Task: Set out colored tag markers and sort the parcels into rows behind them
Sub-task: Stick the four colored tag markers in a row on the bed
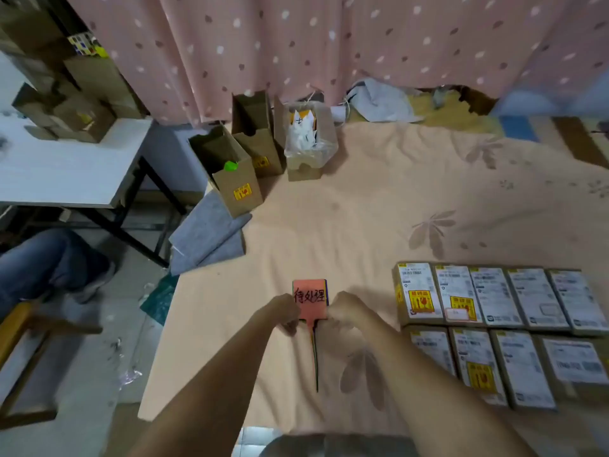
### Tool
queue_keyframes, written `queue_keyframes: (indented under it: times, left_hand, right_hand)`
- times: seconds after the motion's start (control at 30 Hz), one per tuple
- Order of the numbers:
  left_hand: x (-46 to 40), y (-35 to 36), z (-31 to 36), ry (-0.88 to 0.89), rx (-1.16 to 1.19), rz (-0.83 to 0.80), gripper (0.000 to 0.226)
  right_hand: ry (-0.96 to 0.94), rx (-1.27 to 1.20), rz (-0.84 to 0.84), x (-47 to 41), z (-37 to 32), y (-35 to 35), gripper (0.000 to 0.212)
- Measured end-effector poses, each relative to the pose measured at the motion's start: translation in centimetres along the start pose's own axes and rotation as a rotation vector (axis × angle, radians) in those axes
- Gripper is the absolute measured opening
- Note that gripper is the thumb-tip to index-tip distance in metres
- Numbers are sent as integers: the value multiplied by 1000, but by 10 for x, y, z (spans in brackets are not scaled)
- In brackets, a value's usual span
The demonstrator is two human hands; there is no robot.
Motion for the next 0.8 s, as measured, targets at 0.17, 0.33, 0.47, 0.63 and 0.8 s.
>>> queue_keyframes:
  times: [0.17, 0.33, 0.47, 0.63, 0.8]
  left_hand:
    - [-9, 23, -19, 7, 190, 32, 22]
    - [-9, 40, -27, 25, 429, -26, 20]
    - [-12, 55, -23, 63, 503, -109, 12]
    - [-27, 60, -28, 46, 565, -118, 21]
    - [-33, 59, -32, 30, 571, -98, 24]
  right_hand:
    - [-16, -42, -54, 5, 8, 40, 32]
    - [-50, 8, -1, -5, 15, 64, 16]
    - [-51, 75, 147, -6, 9, 73, 13]
    - [19, 21, 211, -2, 15, 68, 33]
    - [35, 191, 155, -8, 8, 67, 26]
Point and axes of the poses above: each hand's wrist, its own x-axis away from the middle knuckle, its own y-axis out of the palm, z = x × y, the point moved 10 cm from there along -x, towards the middle knuckle, and after that the axes turned 3 degrees about x, right-handed, at the moved point
